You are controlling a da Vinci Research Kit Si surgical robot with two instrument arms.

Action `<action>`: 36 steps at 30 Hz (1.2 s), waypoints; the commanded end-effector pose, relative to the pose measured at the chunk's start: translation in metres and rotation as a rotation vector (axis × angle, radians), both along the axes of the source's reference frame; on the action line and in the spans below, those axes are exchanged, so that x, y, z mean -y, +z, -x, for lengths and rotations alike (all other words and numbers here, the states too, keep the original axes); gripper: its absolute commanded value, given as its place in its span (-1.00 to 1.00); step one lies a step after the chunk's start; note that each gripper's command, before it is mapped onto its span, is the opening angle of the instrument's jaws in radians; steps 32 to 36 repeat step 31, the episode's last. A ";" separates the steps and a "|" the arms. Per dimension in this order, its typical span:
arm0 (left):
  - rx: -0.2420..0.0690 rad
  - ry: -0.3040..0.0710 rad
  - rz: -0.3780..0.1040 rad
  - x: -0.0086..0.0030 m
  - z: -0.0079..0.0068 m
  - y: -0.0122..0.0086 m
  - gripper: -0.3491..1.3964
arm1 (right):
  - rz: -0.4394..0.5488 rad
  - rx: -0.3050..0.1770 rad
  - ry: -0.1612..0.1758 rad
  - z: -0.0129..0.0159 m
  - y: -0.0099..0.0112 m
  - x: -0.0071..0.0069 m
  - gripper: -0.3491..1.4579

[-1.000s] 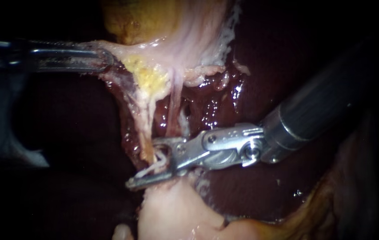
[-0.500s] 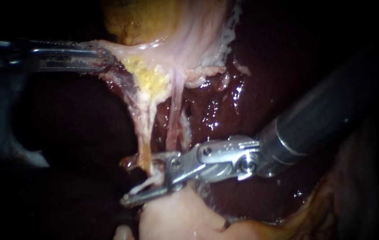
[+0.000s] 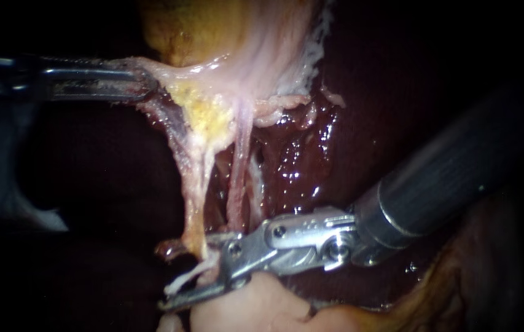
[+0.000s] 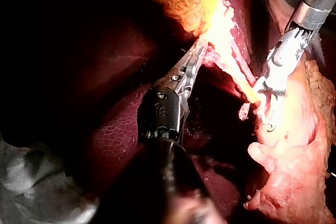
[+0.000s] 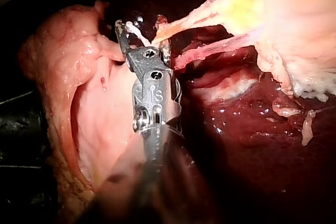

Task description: Clipping first clip left tube

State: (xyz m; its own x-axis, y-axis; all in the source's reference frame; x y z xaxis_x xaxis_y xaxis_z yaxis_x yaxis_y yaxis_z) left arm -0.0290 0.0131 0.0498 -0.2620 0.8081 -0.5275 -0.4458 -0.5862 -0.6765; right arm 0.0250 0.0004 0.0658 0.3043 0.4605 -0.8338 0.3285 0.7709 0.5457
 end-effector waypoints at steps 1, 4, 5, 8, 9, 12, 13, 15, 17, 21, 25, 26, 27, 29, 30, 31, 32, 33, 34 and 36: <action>0.000 0.000 0.000 0.0000 0.0000 0.0000 -1.00 | -0.019 0.011 0.003 0.0002 0.0001 0.0001 -0.24; 0.000 0.000 0.000 0.0000 0.0000 0.0000 -1.00 | -0.038 0.018 0.009 0.0003 0.0000 0.0001 -0.40; 0.000 0.000 0.000 0.0000 0.0000 0.0000 -1.00 | -0.043 0.020 0.009 0.0003 0.0001 0.0001 -0.48; 0.000 0.000 0.000 0.0000 0.0000 0.0000 -1.00 | -0.042 0.023 0.015 0.0004 0.0001 0.0000 -0.71; 0.000 0.000 0.000 0.0000 0.0000 0.0000 -1.00 | -0.041 0.024 0.017 0.0004 0.0002 0.0000 -0.78; 0.000 0.000 0.000 0.0000 0.0000 0.0000 -1.00 | -0.036 0.037 0.013 0.0006 0.0002 -0.0001 -1.00; 0.000 0.000 0.000 0.0000 0.0000 0.0000 -1.00 | -0.032 0.050 0.006 0.0006 0.0004 -0.0002 -1.00; 0.001 -0.003 -0.005 -0.0001 0.0000 0.0000 -1.00 | -0.023 0.078 -0.009 0.0007 0.0005 -0.0003 -1.00; 0.001 -0.003 -0.005 -0.0001 0.0000 0.0000 -1.00 | -0.019 0.087 -0.016 0.0009 0.0007 -0.0003 -1.00; 0.001 -0.003 -0.005 -0.0001 0.0000 0.0000 -1.00 | -0.017 0.088 -0.014 0.0010 0.0010 -0.0003 -1.00; 0.001 -0.003 -0.005 -0.0001 0.0000 0.0000 -1.00 | -0.017 0.088 -0.014 0.0010 0.0010 -0.0003 -1.00; 0.001 -0.003 -0.005 -0.0001 0.0000 0.0000 -1.00 | -0.017 0.088 -0.014 0.0010 0.0010 -0.0003 -1.00; 0.001 -0.003 -0.005 -0.0001 0.0000 0.0001 -1.00 | -0.022 0.091 -0.013 0.0010 0.0010 -0.0003 -1.00; 0.001 -0.003 -0.005 -0.0001 0.0000 0.0001 -1.00 | -0.022 0.091 -0.013 0.0010 0.0010 -0.0003 -1.00; 0.001 -0.003 -0.005 -0.0001 0.0000 0.0001 -1.00 | -0.022 0.091 -0.013 0.0010 0.0010 -0.0003 -1.00; 0.001 -0.003 -0.005 -0.0001 0.0000 0.0001 -1.00 | -0.028 0.093 -0.012 0.0010 0.0010 -0.0003 -1.00; 0.001 -0.003 -0.005 -0.0001 0.0000 0.0001 -1.00 | -0.028 0.093 -0.012 0.0010 0.0010 -0.0003 -1.00; 0.001 -0.003 -0.005 -0.0001 0.0000 0.0001 -1.00 | -0.028 0.093 -0.012 0.0010 0.0010 -0.0003 -1.00; 0.001 -0.003 -0.005 -0.0001 0.0000 0.0001 -1.00 | -0.028 0.093 -0.012 0.0010 0.0010 -0.0003 -1.00; 0.001 -0.003 -0.005 -0.0001 0.0000 0.0001 -1.00 | -0.028 0.093 -0.012 0.0010 0.0010 -0.0003 -1.00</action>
